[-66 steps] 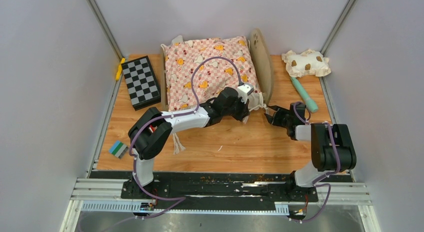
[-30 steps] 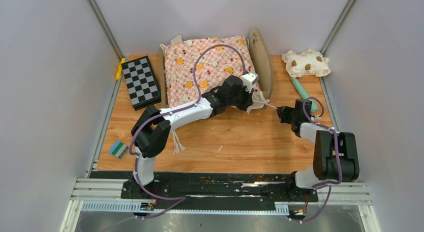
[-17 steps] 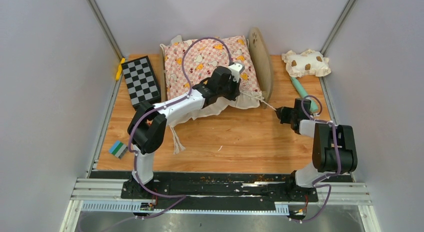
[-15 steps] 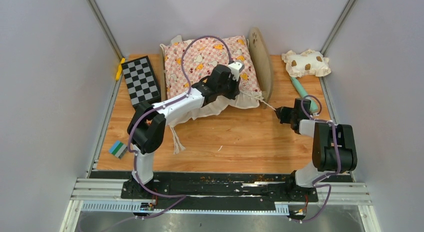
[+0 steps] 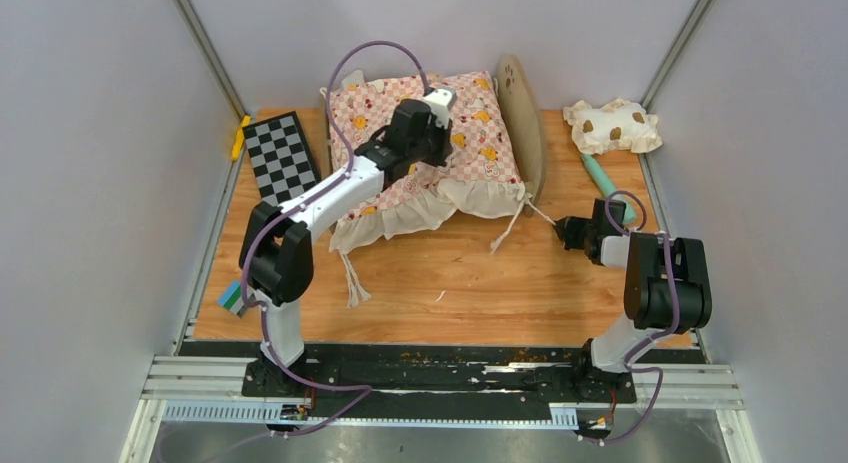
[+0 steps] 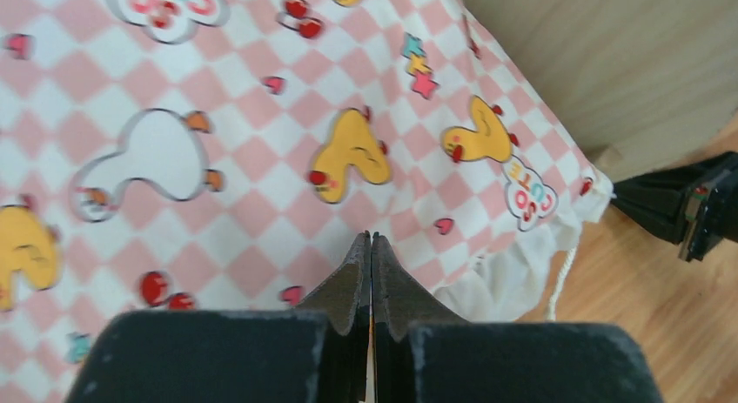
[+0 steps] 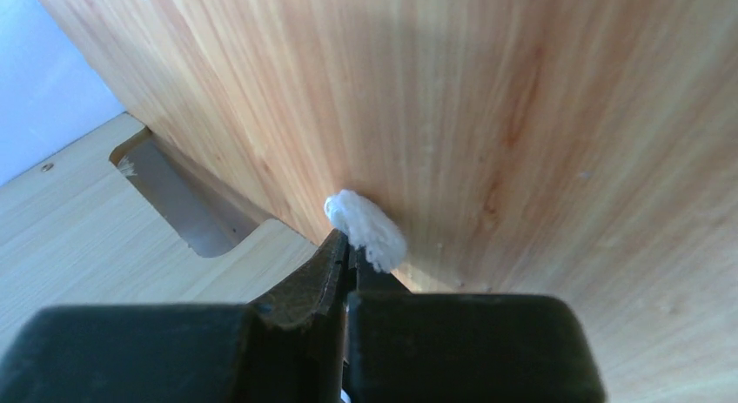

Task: Set up the pet bed
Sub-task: Tie the ropes to the bed frame, then move the bed frame to the center of the board.

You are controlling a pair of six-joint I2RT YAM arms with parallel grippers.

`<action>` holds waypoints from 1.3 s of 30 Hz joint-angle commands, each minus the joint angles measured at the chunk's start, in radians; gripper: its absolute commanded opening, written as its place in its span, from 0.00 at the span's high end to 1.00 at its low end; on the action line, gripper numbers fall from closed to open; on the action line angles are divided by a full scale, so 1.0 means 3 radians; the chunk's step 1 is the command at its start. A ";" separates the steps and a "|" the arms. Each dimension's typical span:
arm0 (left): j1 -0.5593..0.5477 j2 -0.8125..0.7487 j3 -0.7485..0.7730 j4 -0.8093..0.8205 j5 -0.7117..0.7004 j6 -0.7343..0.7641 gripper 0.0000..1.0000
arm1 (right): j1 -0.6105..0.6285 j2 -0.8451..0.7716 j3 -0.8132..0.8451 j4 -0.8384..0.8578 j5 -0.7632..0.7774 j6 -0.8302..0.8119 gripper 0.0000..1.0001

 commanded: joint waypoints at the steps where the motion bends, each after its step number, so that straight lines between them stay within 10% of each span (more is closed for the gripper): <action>1: 0.0098 -0.0301 0.0160 0.0045 -0.0099 0.0089 1.00 | -0.0066 0.0080 0.0062 -0.0019 0.0098 -0.0116 1.00; 9: 0.0083 -0.0383 -0.0049 0.0117 0.0325 0.0118 1.00 | -0.0085 0.0220 0.0163 0.0201 -0.0193 -0.0344 0.99; 21: 0.0070 -0.1196 -0.0868 0.0007 -0.0014 0.0036 0.81 | -0.0086 -0.0356 0.0290 -0.0280 -0.0317 -0.1147 0.46; 31: 0.0100 -0.2117 -0.1568 -0.0469 -0.1045 -0.0300 0.34 | -0.0086 -0.1491 0.0091 -0.0575 -0.0015 -0.2235 0.15; 39: 0.0118 -0.2928 -0.2236 -0.0853 -0.2094 -0.0555 0.06 | -0.0010 -0.2243 0.0170 -0.0799 -0.0346 -0.2983 0.23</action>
